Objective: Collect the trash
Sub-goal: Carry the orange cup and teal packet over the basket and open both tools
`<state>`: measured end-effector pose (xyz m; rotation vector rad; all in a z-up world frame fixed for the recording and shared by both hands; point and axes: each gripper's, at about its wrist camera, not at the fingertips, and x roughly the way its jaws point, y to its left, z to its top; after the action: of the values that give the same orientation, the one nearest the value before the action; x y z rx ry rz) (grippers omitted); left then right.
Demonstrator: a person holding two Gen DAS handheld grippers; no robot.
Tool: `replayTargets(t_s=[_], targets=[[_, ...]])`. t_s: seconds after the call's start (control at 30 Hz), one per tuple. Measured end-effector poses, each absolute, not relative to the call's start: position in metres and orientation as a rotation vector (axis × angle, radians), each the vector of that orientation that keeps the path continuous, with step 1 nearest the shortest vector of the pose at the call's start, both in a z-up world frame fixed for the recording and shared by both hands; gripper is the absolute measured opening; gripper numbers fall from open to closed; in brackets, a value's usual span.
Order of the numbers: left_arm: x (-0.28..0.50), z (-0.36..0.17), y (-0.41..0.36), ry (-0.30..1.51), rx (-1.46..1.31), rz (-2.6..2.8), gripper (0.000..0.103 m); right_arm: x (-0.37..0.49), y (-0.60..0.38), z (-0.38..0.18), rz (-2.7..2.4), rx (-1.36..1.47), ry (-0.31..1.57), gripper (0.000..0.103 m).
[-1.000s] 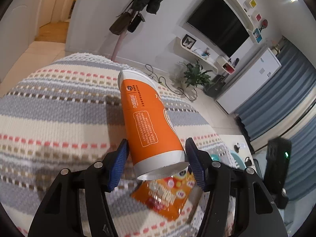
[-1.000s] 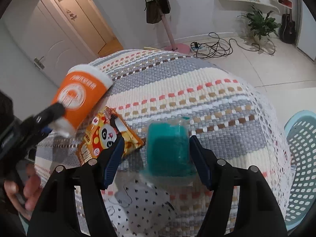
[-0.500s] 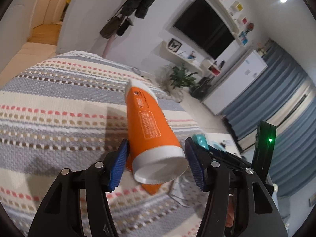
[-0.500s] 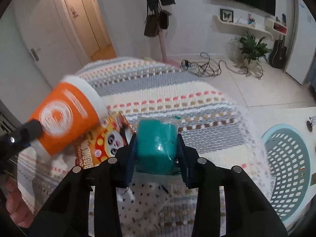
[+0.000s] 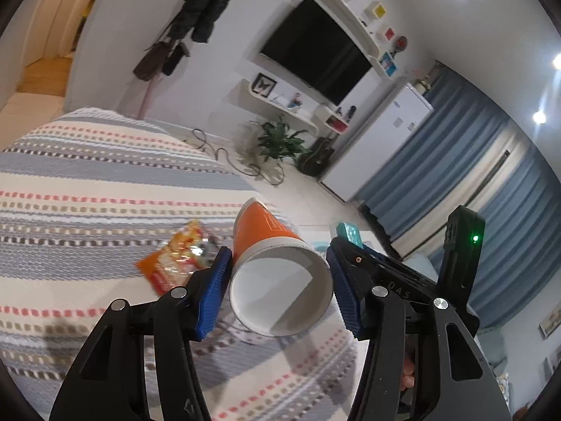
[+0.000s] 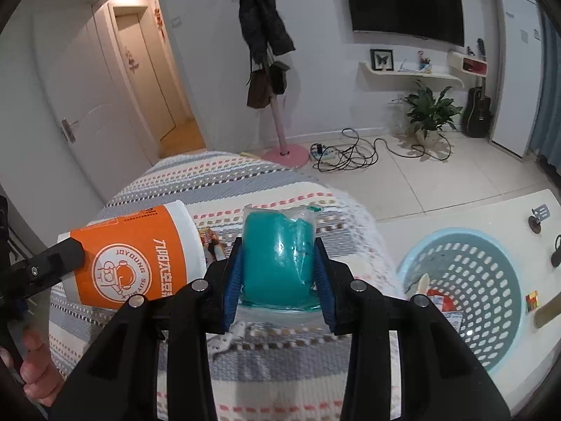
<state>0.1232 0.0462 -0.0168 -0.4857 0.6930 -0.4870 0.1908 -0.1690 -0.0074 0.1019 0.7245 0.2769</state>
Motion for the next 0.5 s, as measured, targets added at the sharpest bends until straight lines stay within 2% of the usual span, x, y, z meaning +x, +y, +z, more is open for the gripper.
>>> replayTargets(t_s=[0.3,0.5], targets=[[0.136,0.02,-0.02,0.645,-0.42,-0.561,0.054,0.171,-0.246,0.007,0.175,0.184,0.662,0.035],[0.168,0.03,-0.094,0.661,-0.346,-0.637,0.054,0.172,-0.308,-0.009,0.088,0.266,0.673,0.035]])
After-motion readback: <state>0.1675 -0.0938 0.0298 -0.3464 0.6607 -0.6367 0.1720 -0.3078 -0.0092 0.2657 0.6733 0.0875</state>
